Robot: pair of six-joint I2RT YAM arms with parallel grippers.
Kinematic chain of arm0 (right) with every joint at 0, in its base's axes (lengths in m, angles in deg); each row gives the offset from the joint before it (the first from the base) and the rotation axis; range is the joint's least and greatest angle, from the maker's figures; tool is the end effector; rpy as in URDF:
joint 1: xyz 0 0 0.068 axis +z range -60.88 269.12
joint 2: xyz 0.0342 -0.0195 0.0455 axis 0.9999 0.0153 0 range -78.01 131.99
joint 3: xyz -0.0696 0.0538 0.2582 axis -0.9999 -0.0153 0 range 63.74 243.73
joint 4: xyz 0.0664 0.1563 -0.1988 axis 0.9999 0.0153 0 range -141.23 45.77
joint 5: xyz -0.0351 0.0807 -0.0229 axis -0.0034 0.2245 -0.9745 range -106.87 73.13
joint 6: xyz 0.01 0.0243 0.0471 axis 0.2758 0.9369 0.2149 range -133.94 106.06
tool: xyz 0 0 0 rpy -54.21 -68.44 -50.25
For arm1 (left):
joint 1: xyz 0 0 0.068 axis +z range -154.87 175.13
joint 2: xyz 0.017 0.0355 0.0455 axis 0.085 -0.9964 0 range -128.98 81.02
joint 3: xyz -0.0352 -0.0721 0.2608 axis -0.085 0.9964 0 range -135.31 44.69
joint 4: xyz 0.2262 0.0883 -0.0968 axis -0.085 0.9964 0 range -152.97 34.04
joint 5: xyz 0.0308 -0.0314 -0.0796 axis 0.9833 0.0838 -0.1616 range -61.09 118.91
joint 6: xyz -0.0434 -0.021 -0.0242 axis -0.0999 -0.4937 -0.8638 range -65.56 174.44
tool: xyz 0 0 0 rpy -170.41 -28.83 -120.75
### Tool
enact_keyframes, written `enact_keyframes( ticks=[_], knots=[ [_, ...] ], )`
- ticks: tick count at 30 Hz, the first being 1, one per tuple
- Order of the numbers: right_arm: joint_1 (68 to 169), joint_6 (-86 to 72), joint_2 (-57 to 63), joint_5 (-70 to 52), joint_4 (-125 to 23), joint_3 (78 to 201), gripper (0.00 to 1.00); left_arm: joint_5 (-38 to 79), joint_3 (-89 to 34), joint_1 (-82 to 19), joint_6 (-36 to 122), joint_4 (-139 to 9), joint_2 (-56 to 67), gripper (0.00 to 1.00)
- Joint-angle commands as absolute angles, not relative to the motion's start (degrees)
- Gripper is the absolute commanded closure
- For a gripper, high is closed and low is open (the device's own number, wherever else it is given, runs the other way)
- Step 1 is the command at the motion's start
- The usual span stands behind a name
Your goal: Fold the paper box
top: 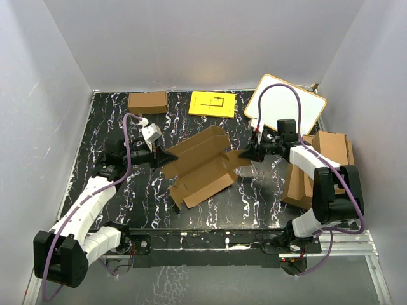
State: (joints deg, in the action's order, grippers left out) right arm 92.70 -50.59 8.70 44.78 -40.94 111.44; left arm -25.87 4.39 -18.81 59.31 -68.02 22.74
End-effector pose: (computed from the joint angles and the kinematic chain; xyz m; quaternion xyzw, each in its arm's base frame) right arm 0.2898 0.0496 0.2006 -0.4442 0.6948 0.3755 0.4230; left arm 0.2112 -0.0824 0.2984 0.3962 0.6384 -0.4024 0.5229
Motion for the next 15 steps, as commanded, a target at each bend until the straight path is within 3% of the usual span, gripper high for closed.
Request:
enact_keyframes(
  ticks=[1, 7, 15],
  knots=[
    [93.01, -49.36, 7.3, 46.0, -44.58, 113.98, 0.92, -26.29, 3.96, -18.43, 59.43, -68.78, 24.62, 1.0],
    [93.42, -27.47, 3.62, 43.73, -65.24, 108.13, 0.92, -26.1, -1.49, -18.41, 59.63, -65.02, 23.36, 1.0],
    [96.44, -12.68, 4.01, 35.4, -88.48, 99.41, 0.92, -24.83, -9.57, -18.64, 61.04, -54.39, 17.91, 1.0]
  ],
)
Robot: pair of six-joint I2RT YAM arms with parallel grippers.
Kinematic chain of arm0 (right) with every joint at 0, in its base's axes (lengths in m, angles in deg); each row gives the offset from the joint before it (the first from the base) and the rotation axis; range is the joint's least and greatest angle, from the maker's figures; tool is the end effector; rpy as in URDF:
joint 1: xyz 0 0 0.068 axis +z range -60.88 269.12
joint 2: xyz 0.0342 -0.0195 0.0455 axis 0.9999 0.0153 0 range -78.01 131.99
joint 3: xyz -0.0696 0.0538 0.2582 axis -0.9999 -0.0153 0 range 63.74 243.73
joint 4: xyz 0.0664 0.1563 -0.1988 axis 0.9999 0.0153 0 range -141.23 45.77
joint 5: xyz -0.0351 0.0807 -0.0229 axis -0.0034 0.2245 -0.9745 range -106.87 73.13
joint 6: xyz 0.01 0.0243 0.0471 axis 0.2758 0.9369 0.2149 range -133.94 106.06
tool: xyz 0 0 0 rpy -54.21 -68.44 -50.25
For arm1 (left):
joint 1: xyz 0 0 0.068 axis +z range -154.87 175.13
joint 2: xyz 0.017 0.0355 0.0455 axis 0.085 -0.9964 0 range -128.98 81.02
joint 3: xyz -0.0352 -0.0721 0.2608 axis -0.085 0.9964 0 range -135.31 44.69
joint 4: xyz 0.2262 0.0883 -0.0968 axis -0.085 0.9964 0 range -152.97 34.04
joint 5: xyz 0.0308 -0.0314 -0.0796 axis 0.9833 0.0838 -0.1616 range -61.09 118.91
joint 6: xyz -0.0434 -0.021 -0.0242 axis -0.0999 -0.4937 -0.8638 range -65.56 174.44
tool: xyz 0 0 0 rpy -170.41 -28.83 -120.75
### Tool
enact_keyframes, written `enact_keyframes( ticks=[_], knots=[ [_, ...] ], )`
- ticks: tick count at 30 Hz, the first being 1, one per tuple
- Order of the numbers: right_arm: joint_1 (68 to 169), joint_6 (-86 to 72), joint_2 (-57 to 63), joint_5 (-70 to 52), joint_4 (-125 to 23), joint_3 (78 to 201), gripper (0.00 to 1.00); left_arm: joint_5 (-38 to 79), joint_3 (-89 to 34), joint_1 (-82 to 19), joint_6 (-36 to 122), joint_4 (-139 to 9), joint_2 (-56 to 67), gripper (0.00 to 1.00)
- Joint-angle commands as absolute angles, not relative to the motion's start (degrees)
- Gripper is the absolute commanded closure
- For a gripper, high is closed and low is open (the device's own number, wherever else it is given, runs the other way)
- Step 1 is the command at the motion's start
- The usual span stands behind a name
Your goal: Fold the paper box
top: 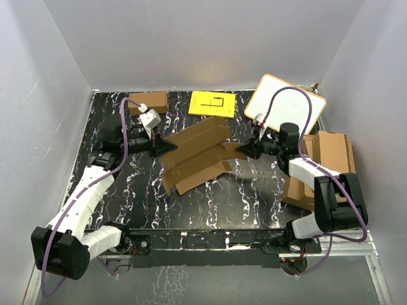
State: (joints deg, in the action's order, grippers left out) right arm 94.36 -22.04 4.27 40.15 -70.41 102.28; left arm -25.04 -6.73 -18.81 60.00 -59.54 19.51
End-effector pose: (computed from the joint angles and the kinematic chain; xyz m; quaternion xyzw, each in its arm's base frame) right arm 0.2841 0.0561 0.2103 -0.3421 0.7044 0.3896 0.4849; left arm 0.2241 -0.0853 0.3395 0.3952 0.6424 -0.3956 0.5241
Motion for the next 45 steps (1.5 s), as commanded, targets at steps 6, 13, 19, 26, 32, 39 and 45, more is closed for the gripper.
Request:
enact_keyframes(
  ticks=[6, 13, 19, 26, 32, 39, 45],
  knots=[
    [101.39, -10.99, 7.1, 22.97, -90.89, 98.72, 0.92, -24.0, -11.64, -19.14, 60.41, -50.76, 14.82, 1.0],
    [103.62, -14.38, 7.24, 23.09, -92.65, 96.7, 0.92, -21.3, -12.0, -19.3, 59.75, -47.62, 12.85, 1.0],
    [104.73, -20.71, 8.44, 24.64, -87.13, 97.84, 0.92, -21.45, -8.99, -19.4, 55.87, -52.4, 12.84, 1.0],
    [105.35, -26.3, 8.16, 26.59, -79.0, 100.14, 0.92, -22.8, -6.53, -19.43, 54.71, -54.19, 13.09, 1.0],
    [105.32, -32.26, 7.94, 30.31, -69.71, 102.77, 0.92, -24.0, -4.85, -19.45, 54.55, -54.59, 13.9, 1.0],
    [105.37, -39.41, 6.53, 32.69, -63.06, 103.2, 0.87, -24.78, -2.92, -19.41, 52.56, -56.19, 13.83, 1.0],
    [105.38, -41.96, 6.83, 33.89, -59.37, 103.83, 0.82, -25.3, -0.85, -19.72, 50.01, -58.77, 14.77, 1.0]
  ],
)
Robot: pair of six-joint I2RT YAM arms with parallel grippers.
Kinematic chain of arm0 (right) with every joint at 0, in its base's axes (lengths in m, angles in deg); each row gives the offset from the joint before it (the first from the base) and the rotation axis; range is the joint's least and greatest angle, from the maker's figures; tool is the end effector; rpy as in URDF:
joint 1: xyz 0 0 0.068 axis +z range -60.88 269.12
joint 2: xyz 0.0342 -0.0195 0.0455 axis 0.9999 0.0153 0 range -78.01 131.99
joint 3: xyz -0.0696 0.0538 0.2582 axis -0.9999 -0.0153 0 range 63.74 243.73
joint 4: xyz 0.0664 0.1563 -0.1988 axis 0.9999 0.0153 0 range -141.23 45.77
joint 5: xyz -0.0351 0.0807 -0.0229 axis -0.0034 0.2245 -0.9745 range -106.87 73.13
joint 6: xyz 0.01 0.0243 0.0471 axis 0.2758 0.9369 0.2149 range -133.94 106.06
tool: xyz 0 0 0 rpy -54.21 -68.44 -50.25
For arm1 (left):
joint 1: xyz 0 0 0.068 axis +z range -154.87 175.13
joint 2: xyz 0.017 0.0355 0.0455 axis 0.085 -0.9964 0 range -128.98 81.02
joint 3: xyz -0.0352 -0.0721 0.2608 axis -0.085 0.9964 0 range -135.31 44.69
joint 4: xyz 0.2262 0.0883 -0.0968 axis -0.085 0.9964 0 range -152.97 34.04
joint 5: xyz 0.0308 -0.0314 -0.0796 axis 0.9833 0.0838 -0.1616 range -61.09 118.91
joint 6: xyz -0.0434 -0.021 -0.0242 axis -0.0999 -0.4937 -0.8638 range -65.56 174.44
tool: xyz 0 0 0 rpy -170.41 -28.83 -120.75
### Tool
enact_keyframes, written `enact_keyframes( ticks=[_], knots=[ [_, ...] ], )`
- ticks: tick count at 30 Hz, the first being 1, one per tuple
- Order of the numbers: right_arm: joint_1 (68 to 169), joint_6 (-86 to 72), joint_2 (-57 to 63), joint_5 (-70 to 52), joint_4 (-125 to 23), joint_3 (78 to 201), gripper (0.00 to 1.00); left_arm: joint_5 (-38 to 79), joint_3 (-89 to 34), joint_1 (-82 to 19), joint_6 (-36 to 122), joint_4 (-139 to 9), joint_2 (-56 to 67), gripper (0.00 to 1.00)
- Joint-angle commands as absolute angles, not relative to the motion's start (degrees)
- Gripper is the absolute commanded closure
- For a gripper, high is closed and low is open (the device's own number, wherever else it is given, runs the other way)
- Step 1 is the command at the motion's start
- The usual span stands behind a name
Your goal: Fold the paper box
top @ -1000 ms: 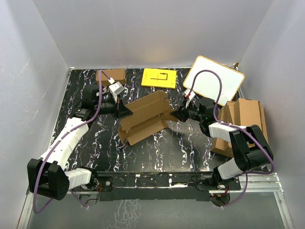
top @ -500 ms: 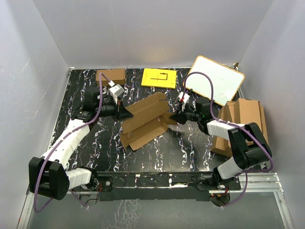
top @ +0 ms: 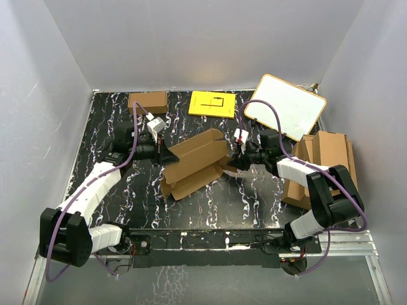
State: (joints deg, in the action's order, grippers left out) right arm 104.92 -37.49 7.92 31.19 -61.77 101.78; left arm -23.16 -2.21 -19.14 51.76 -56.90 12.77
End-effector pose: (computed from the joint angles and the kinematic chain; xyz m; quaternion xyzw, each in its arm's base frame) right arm 0.2698 0.1039 0.1760 -0.4456 0.7101 0.3367 0.4288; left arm 0.2424 -0.0907 0.2813 0.3043 0.7409 -0.4397 0.4062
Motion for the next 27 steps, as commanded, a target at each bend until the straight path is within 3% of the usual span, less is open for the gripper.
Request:
enact_keyframes(
  ticks=[1, 15, 27],
  knots=[
    [105.38, -42.04, 6.96, 34.05, -58.91, 104.13, 0.82, -25.25, -0.64, -19.74, 49.89, -58.87, 14.9, 1.0],
    [105.99, -47.53, 5.74, 38.78, -52.62, 105.06, 0.74, -24.36, 0.43, -21.07, 49.15, -59.11, 14.89, 1.0],
    [104.29, -55.88, 7.41, 39.87, -40.61, 110.99, 0.49, -23.39, 0.53, -21.49, 51.8, -56.78, 15.23, 1.0]
  ],
)
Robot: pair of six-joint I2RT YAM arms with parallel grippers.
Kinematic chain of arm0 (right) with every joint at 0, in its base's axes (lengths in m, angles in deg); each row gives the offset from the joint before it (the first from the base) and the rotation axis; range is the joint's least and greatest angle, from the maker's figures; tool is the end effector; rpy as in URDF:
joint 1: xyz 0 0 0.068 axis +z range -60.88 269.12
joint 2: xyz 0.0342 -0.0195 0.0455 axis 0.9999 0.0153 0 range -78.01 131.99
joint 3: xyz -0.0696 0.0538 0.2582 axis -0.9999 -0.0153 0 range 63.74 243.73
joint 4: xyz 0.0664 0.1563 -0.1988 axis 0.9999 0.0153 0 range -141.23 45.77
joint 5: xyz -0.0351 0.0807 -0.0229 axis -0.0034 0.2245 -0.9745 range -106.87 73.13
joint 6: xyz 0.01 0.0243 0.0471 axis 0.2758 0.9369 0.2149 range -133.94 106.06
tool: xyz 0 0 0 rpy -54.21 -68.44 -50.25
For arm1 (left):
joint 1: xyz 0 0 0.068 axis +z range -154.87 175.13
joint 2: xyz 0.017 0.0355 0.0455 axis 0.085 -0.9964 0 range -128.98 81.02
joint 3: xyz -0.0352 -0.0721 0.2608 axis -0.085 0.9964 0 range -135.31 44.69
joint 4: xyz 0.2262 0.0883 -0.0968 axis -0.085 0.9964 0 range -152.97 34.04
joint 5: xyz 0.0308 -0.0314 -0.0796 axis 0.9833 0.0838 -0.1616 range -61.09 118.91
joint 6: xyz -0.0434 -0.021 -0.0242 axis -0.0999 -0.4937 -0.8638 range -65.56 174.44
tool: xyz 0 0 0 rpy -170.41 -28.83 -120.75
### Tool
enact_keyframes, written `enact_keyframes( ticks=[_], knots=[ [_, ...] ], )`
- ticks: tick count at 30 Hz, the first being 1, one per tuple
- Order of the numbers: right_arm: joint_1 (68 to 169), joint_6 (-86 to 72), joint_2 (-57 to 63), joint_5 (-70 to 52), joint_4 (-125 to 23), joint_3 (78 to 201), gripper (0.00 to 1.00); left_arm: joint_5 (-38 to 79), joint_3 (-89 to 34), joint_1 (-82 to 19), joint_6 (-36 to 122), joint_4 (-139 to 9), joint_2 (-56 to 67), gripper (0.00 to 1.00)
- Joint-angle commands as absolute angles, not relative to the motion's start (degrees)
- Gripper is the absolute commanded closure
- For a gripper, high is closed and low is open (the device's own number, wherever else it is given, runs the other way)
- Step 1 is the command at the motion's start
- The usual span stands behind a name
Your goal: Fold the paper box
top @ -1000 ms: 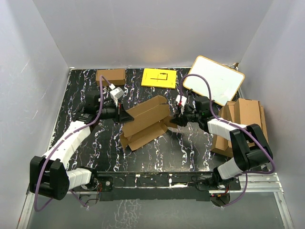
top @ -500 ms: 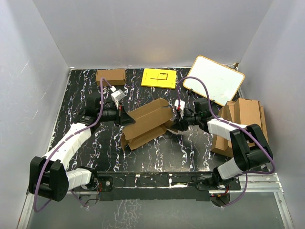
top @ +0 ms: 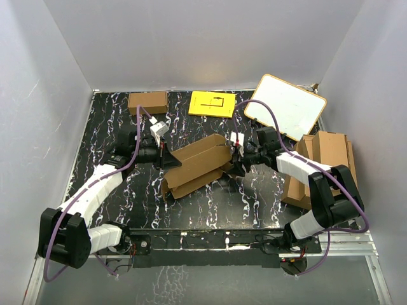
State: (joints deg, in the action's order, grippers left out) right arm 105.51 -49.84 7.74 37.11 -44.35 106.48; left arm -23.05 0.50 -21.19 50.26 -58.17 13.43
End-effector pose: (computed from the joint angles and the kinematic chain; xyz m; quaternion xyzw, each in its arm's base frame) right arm 0.2622 0.1072 0.1809 -0.5085 0.6829 0.3683 0.3734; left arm 0.2344 -0.0979 0.2700 0.3052 0.7433 -0.4520 0.3873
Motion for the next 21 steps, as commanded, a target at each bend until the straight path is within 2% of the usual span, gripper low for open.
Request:
enact_keyframes(
  ticks=[1, 6, 14, 19, 21],
  knots=[
    [103.67, -56.81, 7.37, 40.75, -39.12, 111.54, 0.46, -23.38, 0.49, -21.54, 51.93, -56.73, 15.2, 1.0],
    [100.33, -65.86, 6.74, 45.87, -29.81, 114.1, 0.32, -23.38, 0.45, -21.57, 52.26, -56.48, 15.19, 1.0],
    [95.19, -84.88, 7.15, 50.76, -9.33, 120.63, 0.26, -23.29, 0.09, -21.5, 52.97, -55.77, 15.27, 1.0],
    [93.47, -83.5, 5.38, 51.7, -7.96, 123.81, 0.25, -23.38, 0.39, -21.53, 53.22, -55.86, 15.6, 1.0],
    [93.51, -74.31, 4.61, 49.73, -14.53, 123.86, 0.26, -23.46, 0.33, -21.49, 53.38, -55.85, 15.63, 1.0]
  ],
)
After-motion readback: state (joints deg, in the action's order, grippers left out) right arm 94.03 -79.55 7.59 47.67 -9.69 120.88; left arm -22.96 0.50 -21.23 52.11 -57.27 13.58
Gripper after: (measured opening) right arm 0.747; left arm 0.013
